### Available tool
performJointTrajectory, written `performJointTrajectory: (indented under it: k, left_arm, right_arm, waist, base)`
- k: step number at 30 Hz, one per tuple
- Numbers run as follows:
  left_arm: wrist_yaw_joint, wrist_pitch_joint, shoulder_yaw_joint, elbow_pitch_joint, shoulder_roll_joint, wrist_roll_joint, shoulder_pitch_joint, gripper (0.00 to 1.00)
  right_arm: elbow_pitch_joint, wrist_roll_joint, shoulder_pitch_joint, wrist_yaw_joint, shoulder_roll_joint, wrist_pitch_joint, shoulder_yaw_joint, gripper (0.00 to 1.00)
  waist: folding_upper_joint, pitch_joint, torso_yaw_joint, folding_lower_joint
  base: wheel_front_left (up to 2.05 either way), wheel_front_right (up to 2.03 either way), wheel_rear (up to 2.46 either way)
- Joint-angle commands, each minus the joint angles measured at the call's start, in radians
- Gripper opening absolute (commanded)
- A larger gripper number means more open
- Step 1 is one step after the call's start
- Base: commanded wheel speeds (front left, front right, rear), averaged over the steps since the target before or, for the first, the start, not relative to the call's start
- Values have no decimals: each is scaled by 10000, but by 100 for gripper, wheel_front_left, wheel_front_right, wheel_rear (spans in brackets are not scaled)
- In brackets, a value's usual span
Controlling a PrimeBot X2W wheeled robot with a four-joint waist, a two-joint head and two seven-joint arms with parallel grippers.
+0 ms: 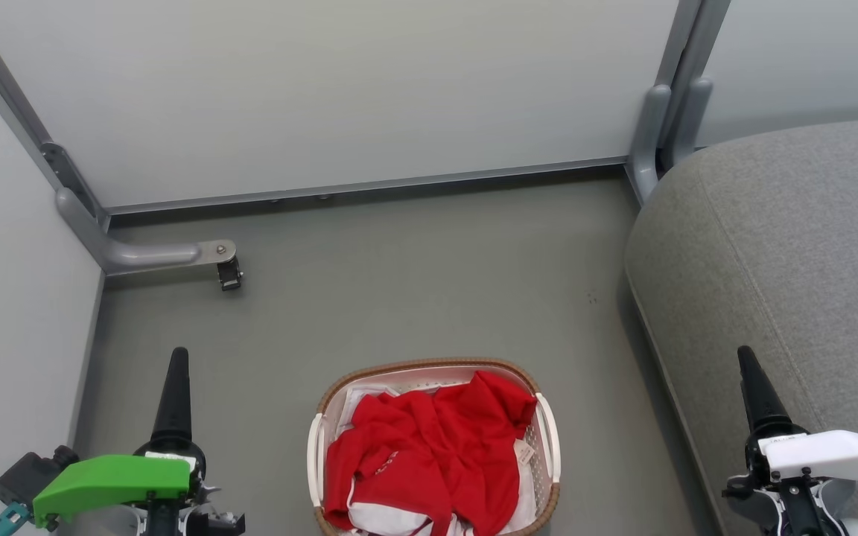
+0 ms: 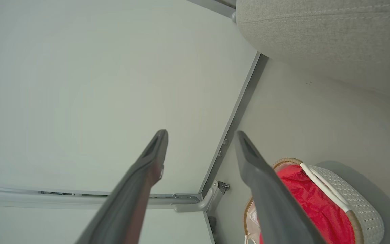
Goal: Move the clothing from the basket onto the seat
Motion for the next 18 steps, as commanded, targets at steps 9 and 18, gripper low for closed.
performJointTrajectory:
  k: [9, 18]
  left_arm:
    - [122, -417, -280, -516, 52, 1636, 39, 100]
    - [275, -727, -580, -717, 61, 3582, 113, 100]
  right_arm:
    - [-591, -1925, -193, 2, -101, -419, 7, 100]
    - [-832, -3806, -90, 3, -115, -723, 279, 100]
  waist:
    - [0, 86, 45, 0]
    - [0, 133, 70, 0]
  base:
    - [0, 0, 0]
    - [0, 0, 0]
